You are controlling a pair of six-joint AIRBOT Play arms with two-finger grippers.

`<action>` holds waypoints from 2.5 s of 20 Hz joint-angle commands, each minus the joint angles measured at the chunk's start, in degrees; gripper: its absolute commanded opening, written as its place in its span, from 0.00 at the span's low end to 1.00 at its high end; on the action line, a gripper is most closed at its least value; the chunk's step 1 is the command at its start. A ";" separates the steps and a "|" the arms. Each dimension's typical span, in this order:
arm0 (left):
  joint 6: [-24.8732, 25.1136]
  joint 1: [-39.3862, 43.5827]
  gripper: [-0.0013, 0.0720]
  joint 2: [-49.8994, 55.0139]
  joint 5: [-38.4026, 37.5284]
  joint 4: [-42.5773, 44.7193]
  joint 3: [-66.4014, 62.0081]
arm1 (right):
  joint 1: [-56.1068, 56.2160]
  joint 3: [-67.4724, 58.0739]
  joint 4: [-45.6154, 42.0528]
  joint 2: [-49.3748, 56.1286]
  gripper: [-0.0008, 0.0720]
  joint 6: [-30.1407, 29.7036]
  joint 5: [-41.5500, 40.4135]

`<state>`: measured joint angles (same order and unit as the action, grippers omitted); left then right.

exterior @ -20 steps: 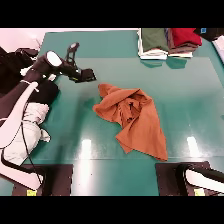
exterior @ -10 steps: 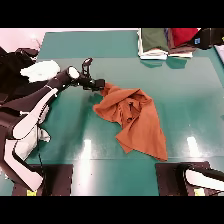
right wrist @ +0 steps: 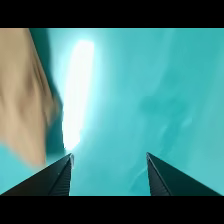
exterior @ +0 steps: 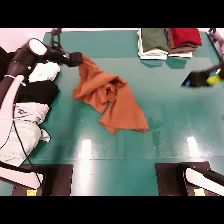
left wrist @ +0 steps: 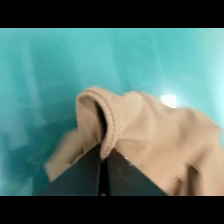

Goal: Fold the shirts.

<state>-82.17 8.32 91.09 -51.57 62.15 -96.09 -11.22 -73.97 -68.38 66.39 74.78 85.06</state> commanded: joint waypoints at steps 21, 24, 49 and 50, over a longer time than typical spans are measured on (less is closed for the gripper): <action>0.15 -1.60 0.05 -16.33 -3.13 10.08 -5.07 | 15.72 0.37 13.86 7.43 0.03 -10.64 -13.75; 0.17 -1.57 0.05 -26.88 -3.10 11.56 -11.15 | 9.46 -11.26 11.21 -2.84 0.03 -9.66 -11.93; 1.22 -1.57 0.05 -42.32 -10.91 7.39 -17.97 | -8.70 -25.03 9.62 -20.65 0.03 -5.18 -9.90; 1.25 -1.57 0.05 -42.42 -11.76 6.97 -19.39 | -8.79 -25.05 8.81 -21.27 0.03 -5.16 -9.84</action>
<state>-80.90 6.74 49.71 -60.69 70.63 -111.02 -19.88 -99.15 -58.22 46.89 69.56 74.96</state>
